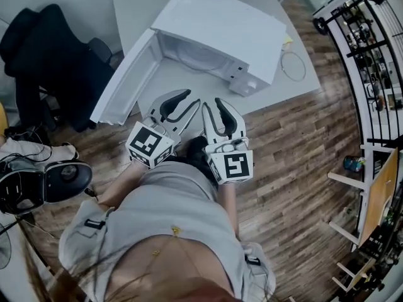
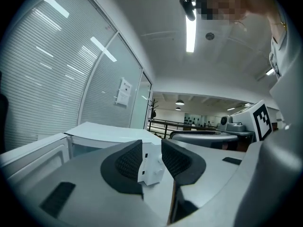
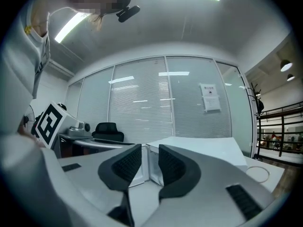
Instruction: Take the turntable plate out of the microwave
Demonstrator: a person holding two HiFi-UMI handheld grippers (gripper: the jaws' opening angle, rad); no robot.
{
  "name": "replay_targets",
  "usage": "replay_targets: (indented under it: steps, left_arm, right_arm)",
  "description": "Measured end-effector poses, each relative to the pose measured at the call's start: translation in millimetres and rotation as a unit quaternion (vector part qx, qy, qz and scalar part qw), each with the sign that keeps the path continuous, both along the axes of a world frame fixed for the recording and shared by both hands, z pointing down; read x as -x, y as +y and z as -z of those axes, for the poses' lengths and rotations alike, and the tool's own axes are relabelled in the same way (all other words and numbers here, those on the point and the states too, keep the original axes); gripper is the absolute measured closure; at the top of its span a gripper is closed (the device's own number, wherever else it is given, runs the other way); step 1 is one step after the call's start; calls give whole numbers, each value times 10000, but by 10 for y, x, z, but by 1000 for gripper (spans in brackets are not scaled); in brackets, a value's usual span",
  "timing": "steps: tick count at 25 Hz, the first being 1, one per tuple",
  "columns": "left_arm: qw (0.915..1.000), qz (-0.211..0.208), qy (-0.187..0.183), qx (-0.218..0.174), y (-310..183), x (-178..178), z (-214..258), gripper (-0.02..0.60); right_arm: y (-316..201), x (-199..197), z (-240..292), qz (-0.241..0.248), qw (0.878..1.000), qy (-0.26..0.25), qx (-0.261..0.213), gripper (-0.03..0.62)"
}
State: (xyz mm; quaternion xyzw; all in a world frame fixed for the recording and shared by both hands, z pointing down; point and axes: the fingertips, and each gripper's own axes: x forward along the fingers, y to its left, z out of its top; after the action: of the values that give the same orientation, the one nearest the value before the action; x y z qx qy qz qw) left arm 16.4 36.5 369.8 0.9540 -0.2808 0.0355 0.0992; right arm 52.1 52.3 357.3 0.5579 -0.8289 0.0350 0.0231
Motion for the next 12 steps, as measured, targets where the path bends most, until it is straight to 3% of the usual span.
replay_targets:
  steps: [12]
  left_arm:
    - [9969,771,125,120,-508,-313,-4,451]
  right_arm:
    - [-544,-340,1,804,9968,12,-17,474]
